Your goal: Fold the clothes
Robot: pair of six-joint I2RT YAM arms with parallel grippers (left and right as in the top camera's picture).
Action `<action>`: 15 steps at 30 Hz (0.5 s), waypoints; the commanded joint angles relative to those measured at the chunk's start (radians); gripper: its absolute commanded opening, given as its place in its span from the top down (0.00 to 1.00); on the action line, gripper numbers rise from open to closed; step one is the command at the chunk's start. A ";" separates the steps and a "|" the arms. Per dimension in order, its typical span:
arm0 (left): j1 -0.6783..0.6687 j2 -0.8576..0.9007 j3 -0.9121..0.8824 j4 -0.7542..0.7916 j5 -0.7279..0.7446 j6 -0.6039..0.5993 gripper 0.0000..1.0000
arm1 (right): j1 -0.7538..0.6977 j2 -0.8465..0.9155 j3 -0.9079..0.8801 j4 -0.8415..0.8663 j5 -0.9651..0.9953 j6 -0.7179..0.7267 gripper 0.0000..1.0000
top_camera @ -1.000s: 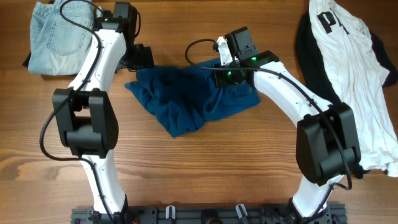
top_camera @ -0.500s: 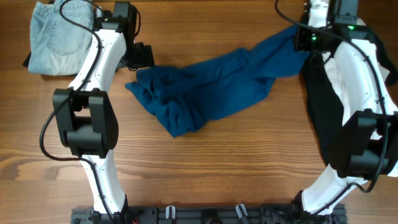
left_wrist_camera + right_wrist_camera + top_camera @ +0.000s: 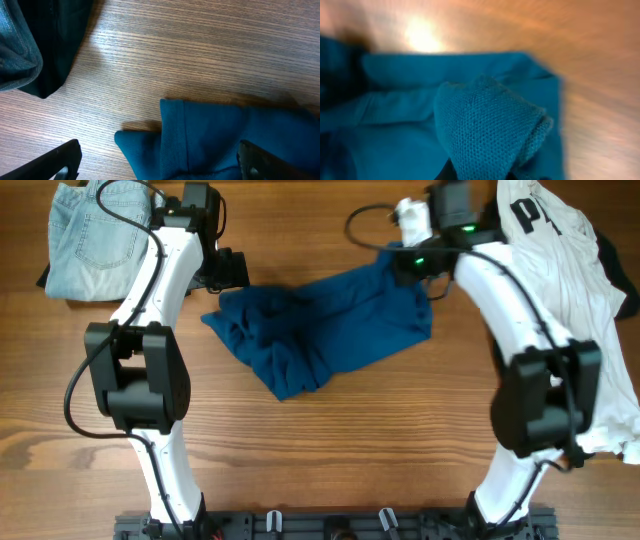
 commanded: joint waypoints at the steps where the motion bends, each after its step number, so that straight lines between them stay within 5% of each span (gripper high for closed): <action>1: 0.005 -0.011 -0.006 0.003 0.012 -0.002 0.00 | 0.046 0.058 0.013 -0.032 0.015 0.005 0.91; 4: 0.005 -0.011 -0.006 0.004 0.012 -0.003 0.00 | 0.083 0.062 0.013 -0.067 -0.058 -0.066 0.70; 15: 0.005 -0.011 -0.006 0.008 0.012 -0.003 0.00 | 0.147 0.061 0.013 -0.070 -0.299 -0.099 0.77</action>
